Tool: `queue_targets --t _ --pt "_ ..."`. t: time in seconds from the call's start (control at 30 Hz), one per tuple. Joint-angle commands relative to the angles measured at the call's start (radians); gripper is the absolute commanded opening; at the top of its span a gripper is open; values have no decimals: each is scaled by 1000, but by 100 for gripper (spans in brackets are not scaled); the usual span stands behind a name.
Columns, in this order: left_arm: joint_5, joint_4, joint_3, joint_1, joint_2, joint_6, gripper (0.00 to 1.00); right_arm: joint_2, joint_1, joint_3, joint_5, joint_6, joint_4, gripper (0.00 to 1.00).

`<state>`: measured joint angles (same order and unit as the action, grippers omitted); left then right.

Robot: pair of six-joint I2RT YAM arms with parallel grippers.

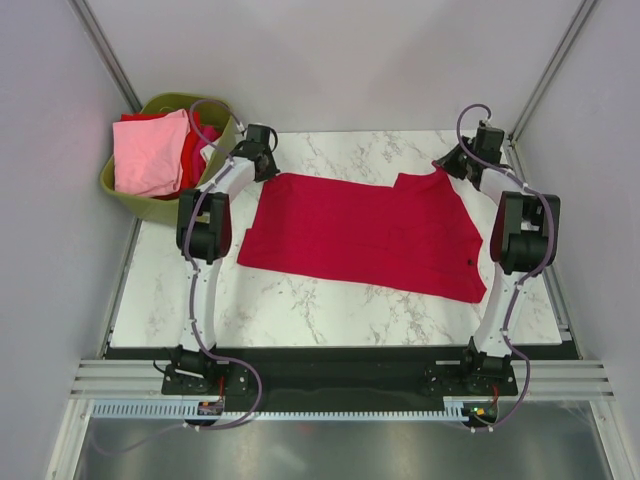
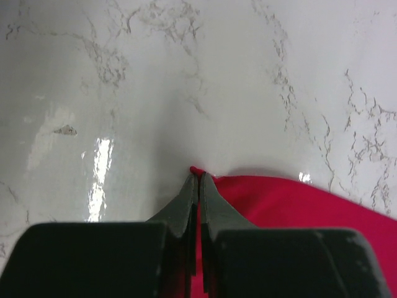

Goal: Fold and stack the t-shirts
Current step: Fold the tshirt

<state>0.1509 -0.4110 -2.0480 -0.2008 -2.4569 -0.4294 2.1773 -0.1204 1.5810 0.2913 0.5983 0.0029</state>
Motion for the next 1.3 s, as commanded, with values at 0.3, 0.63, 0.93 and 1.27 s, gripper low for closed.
queue_targets --t 0.3,0.63,0.93,1.27 --pt "56 208 265 -12 249 35 2 -272 10 -144 -3 -69 -1 0" --pt "130 382 488 -5 401 43 2 -450 11 -268 -20 -101 -58 0" --pt "130 445 575 8 458 34 2 -605 11 -352 -40 -120 -126 0" --pt "127 560 709 11 553 41 2 -784 13 -529 -95 -144 -162 0"
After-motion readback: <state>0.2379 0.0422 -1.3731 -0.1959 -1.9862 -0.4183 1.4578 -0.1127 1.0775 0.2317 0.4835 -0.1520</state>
